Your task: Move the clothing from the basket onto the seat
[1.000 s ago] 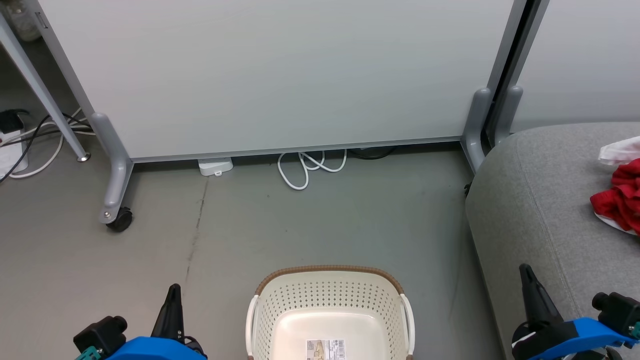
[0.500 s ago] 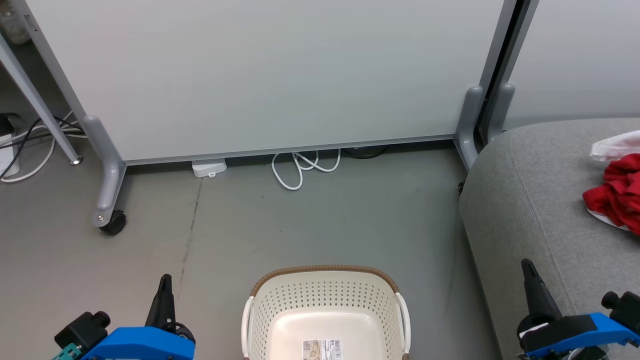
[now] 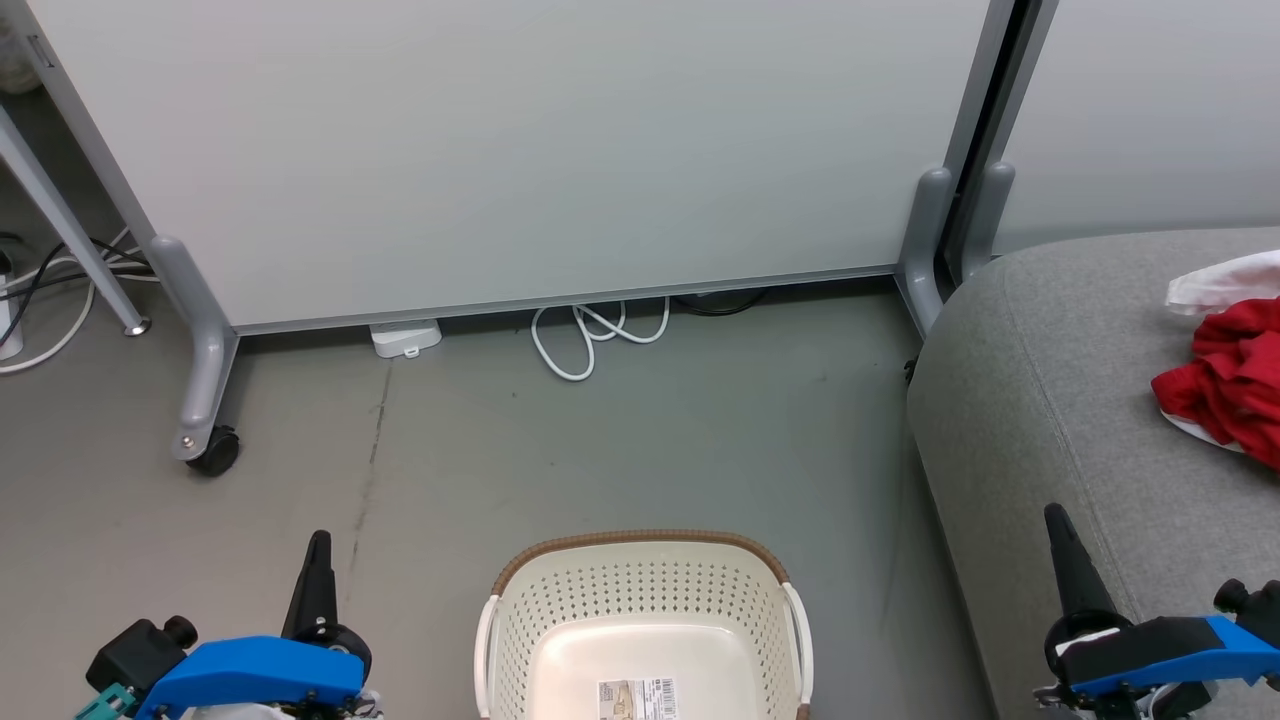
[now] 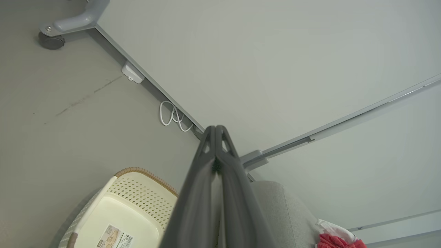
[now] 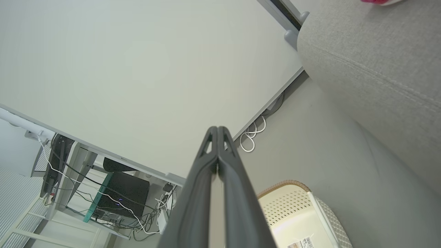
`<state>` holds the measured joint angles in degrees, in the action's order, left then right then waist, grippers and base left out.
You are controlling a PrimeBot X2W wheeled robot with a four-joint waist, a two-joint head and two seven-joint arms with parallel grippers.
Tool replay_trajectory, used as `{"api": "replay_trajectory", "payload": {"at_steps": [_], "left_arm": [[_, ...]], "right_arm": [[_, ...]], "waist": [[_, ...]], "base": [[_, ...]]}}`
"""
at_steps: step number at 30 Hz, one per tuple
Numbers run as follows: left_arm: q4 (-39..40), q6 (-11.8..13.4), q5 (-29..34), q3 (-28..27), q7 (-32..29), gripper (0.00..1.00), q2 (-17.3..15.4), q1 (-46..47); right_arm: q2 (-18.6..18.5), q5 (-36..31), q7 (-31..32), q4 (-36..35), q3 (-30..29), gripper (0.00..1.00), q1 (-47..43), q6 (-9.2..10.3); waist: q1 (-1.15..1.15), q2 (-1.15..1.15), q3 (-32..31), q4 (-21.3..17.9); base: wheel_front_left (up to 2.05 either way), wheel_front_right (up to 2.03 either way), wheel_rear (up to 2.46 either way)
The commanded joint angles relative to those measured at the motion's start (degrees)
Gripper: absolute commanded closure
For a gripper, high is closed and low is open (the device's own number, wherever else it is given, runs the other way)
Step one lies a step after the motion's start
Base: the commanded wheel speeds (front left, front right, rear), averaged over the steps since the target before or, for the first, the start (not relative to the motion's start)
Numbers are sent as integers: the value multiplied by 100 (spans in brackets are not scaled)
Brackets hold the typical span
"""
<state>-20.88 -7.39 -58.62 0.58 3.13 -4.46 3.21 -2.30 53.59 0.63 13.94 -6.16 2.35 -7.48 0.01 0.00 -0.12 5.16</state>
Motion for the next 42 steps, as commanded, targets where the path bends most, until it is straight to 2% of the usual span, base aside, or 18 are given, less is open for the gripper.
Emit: {"api": "replay_trajectory", "payload": {"at_steps": [1, 42], "left_arm": [[103, -7, -162, -69, -41, 100, -5, 155], [496, -13, -2244, -501, -658, 100, 100, 279]], "right_arm": [[-49, 212, 39, -54, -20, 100, 144, -2], [-67, 2595, 402, -15, -35, 100, 333, -2]], "waist": [[-1, 0, 1, -11], [-1, 0, 17, -299]], "base": [[0, 0, 0], [0, 0, 0]]}}
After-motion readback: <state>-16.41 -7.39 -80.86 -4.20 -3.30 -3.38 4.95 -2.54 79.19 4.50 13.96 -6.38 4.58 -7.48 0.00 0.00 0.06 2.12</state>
